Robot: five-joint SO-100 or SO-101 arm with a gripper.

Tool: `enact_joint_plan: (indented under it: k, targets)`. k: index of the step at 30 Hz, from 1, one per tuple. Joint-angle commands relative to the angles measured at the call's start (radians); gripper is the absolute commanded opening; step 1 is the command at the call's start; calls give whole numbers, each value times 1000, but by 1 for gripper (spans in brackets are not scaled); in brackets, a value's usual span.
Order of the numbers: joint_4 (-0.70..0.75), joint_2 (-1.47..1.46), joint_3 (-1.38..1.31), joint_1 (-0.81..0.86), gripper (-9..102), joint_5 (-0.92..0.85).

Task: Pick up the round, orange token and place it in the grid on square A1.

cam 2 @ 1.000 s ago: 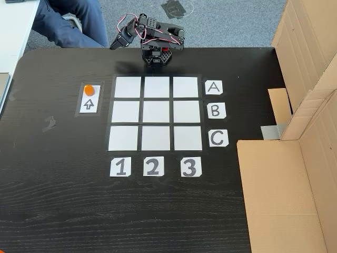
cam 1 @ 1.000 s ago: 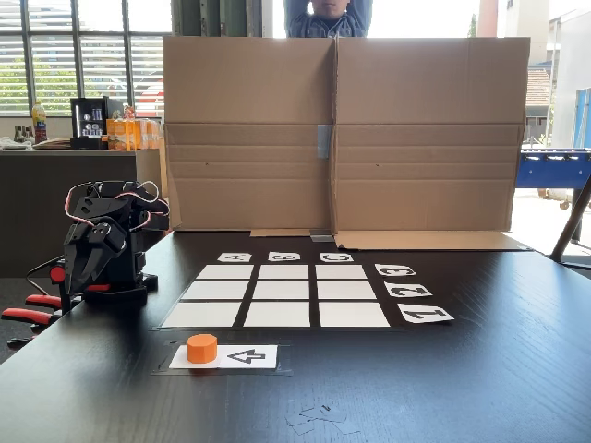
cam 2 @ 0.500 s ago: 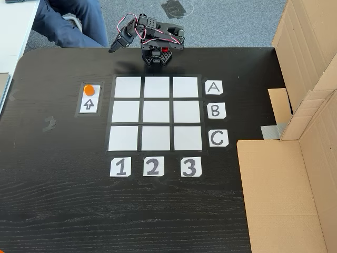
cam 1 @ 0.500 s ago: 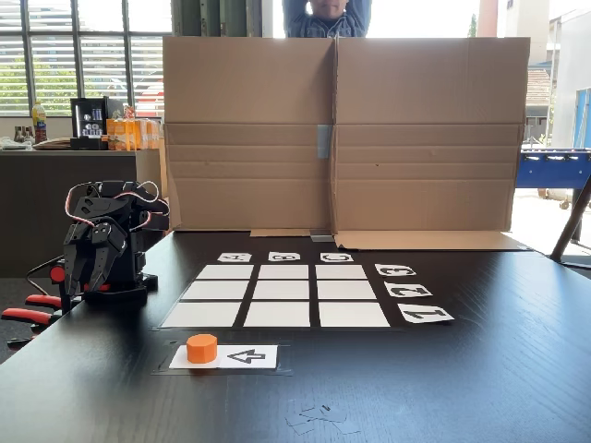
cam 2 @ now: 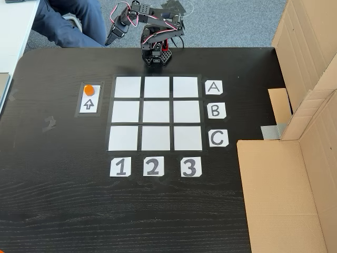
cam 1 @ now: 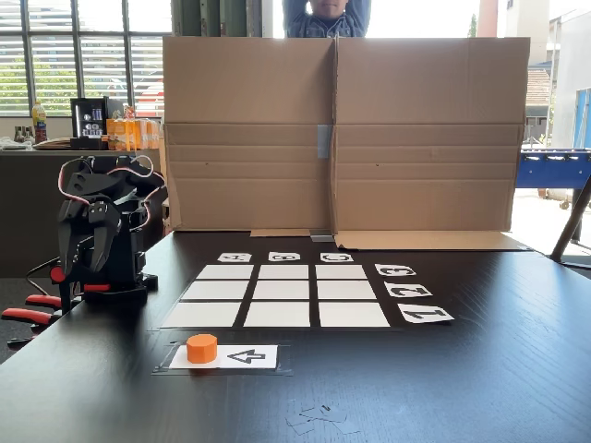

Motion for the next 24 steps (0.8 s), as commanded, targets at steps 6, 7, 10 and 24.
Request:
enact_joint_plan:
  k: [6, 7, 10, 24]
  targets:
    - [233, -339, -400, -64, 17, -77]
    - [262, -380, -449, -80, 17, -77]
    - [290, -500, -577, -124, 18, -57]
    - [279, -854, -839, -339, 27, -43]
